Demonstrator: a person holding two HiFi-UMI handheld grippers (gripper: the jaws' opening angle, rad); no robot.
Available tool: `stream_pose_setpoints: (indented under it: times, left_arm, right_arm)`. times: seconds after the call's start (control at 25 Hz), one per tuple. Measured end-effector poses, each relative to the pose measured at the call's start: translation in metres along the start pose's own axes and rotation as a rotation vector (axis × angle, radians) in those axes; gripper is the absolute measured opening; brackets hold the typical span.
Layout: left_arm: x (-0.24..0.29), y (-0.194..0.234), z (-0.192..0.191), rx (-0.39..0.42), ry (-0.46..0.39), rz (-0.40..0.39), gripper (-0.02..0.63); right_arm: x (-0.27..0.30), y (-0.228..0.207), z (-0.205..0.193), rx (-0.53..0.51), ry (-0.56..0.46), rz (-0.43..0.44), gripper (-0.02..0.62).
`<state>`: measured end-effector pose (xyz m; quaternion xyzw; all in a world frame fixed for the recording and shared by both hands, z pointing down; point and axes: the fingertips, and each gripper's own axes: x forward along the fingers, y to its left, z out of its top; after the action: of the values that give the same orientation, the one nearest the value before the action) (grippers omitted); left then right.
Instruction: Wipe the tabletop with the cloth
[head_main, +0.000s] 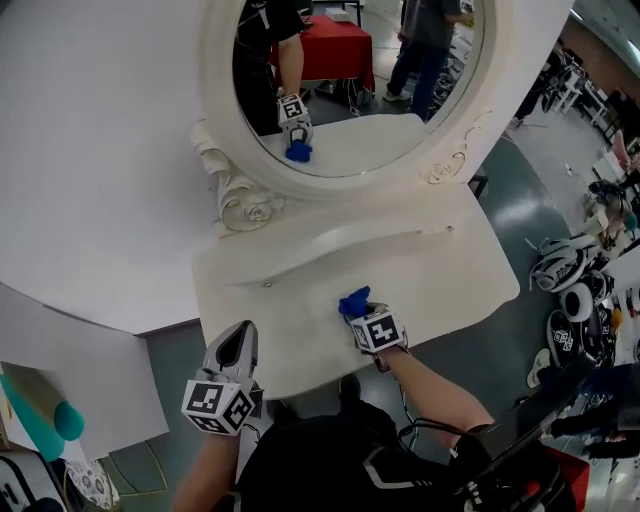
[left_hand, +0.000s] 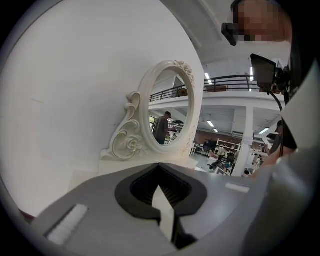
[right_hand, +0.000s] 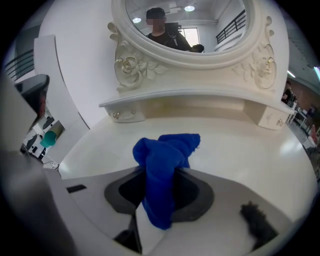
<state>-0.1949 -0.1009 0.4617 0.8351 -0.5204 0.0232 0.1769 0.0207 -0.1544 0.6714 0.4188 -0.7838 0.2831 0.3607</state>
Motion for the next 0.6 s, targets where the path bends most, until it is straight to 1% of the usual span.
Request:
stream_pose_setpoints:
  times: [0.32,0.48,0.6]
  left_arm:
    - [0.018,-0.022,-0.006,0.010,0.010,-0.094,0.008]
    - [0.024,-0.031,-0.006,0.015,0.014,-0.120,0.008]
    - [0.029,-0.037,-0.007,0.018,0.014,-0.127,0.008]
  right_arm:
    - [-0.045,0.016,-0.069,0.041,0.018,0.014,0.133]
    - [-0.058,0.019,-0.087,0.059,0.026,0.018,0.133]
    - [-0.059,0.019,-0.092,0.065,0.040,0.037,0.133]
